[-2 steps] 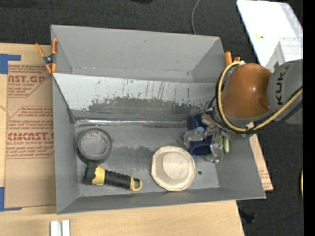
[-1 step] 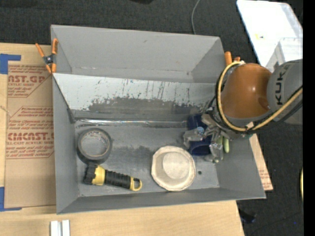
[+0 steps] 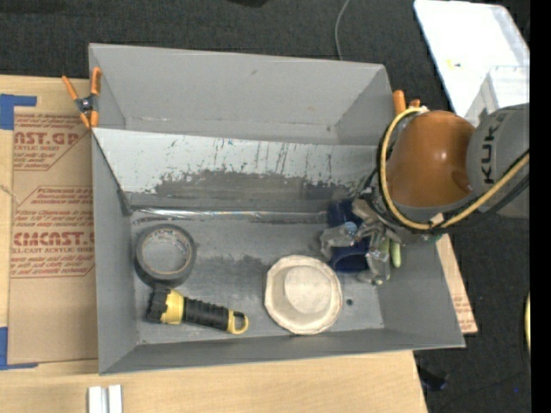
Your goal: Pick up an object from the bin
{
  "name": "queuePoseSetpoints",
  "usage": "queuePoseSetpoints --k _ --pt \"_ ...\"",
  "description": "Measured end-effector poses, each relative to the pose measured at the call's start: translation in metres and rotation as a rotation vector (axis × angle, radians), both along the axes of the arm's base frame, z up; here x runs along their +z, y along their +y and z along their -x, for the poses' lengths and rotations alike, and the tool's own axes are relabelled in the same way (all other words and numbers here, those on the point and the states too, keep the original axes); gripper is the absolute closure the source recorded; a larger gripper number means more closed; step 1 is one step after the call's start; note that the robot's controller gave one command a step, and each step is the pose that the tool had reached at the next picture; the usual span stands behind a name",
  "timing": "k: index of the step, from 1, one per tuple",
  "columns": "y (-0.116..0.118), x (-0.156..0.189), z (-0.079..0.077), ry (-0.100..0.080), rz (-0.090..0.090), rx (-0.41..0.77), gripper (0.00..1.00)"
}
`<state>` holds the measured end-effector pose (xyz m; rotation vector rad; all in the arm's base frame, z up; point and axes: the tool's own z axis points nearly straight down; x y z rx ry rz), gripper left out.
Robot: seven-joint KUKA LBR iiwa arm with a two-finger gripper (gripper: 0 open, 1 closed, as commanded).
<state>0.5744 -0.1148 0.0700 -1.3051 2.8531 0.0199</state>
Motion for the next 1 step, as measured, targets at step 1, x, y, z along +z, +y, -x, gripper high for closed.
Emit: queuePoseSetpoints --k 1 --pt "-0.0021 -0.0022 -0.0099 0.029 -0.005 0.014 1.00"
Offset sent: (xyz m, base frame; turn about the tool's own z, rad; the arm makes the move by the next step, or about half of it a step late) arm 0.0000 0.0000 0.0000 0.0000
